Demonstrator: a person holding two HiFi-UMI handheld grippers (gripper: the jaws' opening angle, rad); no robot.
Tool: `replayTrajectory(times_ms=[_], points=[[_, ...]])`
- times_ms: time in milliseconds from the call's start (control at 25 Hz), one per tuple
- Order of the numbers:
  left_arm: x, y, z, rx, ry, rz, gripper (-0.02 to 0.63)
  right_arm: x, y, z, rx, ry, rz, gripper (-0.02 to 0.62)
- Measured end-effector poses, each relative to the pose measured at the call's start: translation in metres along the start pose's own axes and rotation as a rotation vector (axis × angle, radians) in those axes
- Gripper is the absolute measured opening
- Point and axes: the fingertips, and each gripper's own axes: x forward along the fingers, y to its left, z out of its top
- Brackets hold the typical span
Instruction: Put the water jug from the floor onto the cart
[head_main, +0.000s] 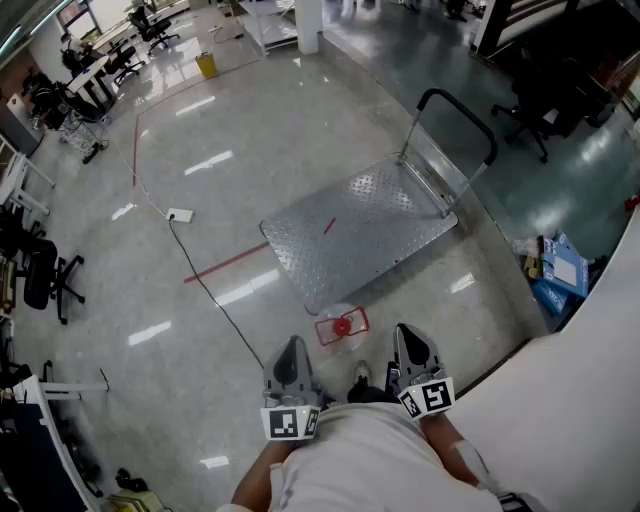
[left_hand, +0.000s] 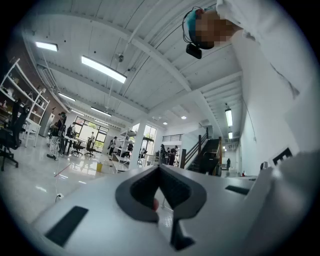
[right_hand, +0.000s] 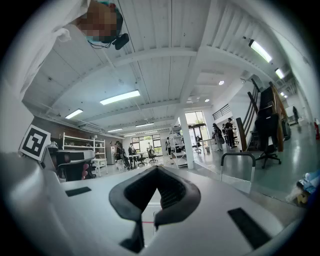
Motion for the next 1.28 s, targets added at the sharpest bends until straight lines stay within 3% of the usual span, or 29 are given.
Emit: replayTrajectory(times_ms=[480, 840, 1040, 1280], points=[[0.004, -0.003, -0.001, 0.005, -0.006, 0.013, 0.003, 0.009, -0.002, -0.001, 0.000, -0.002, 0.029, 0.011], [0.010, -0.004, 0.006, 0.018, -0.014, 0.018, 0.003, 0.040, -0.007, -0.034, -0.038, 0.095, 0.032, 0.012], [0.012, 0.001, 0.003, 0.021, -0.006, 0.021, 0.003, 0.067, -0.005, -0.084, -0.020, 0.227, 0.045, 0.012], [0.014, 0.009, -0.018, -0.032, 0.055, 0.043, 0.003, 0.096, -0.002, -0.180, 0.027, 0.493, 0.076, 0.012]])
